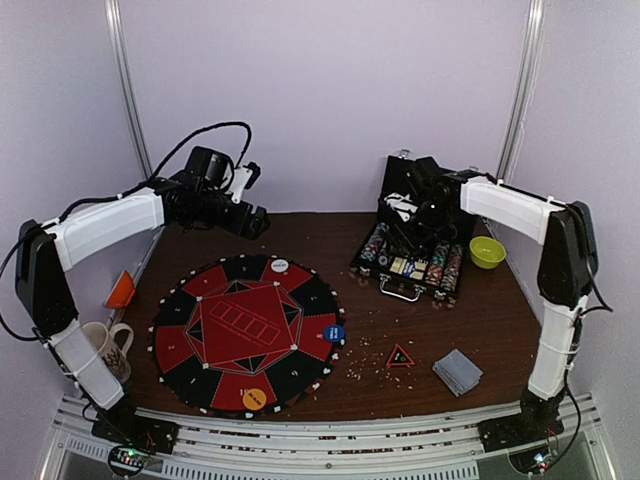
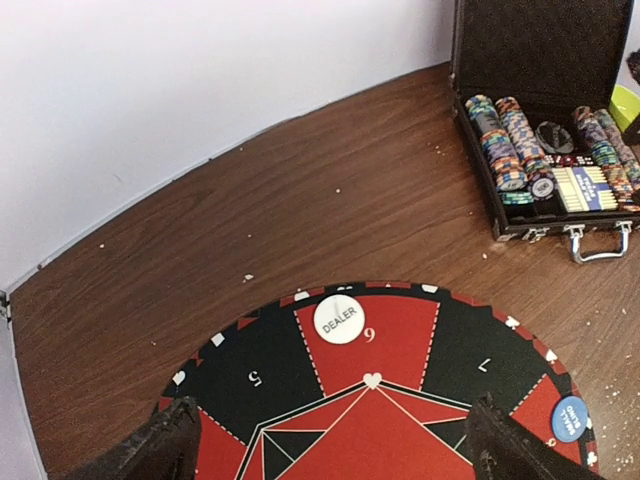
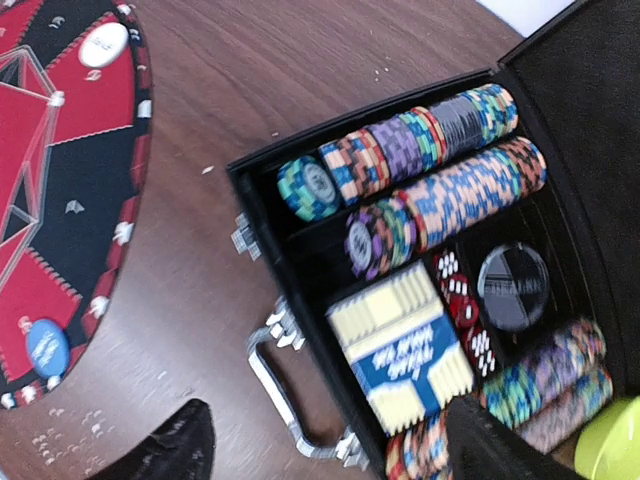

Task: Distribute texas hold em gaming equipment
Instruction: Pick up the pile of poker chips from the chip case.

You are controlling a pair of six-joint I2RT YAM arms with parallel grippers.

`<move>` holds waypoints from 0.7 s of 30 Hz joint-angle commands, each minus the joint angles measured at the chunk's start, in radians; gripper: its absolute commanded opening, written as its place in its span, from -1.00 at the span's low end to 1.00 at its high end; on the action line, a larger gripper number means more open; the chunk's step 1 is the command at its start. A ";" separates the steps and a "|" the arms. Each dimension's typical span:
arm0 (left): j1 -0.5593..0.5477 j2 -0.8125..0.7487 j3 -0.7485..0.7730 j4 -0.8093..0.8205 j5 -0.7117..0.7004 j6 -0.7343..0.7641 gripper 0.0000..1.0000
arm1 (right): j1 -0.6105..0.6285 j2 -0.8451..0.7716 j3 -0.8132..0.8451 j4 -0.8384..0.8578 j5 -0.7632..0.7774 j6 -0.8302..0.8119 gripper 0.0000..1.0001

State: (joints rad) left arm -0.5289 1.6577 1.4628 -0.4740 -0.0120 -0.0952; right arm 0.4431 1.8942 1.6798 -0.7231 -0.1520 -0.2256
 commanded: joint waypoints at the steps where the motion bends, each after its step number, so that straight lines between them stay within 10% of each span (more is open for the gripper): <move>1: 0.030 0.031 0.031 -0.012 0.048 0.034 0.90 | -0.023 0.185 0.179 -0.036 -0.030 -0.039 0.55; 21: 0.075 0.182 0.120 -0.058 0.065 0.074 0.90 | -0.018 0.525 0.486 -0.102 0.075 -0.069 -0.12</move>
State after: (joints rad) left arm -0.4656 1.8233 1.5394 -0.5453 0.0303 -0.0414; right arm 0.4252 2.3905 2.1494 -0.7982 -0.1188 -0.2840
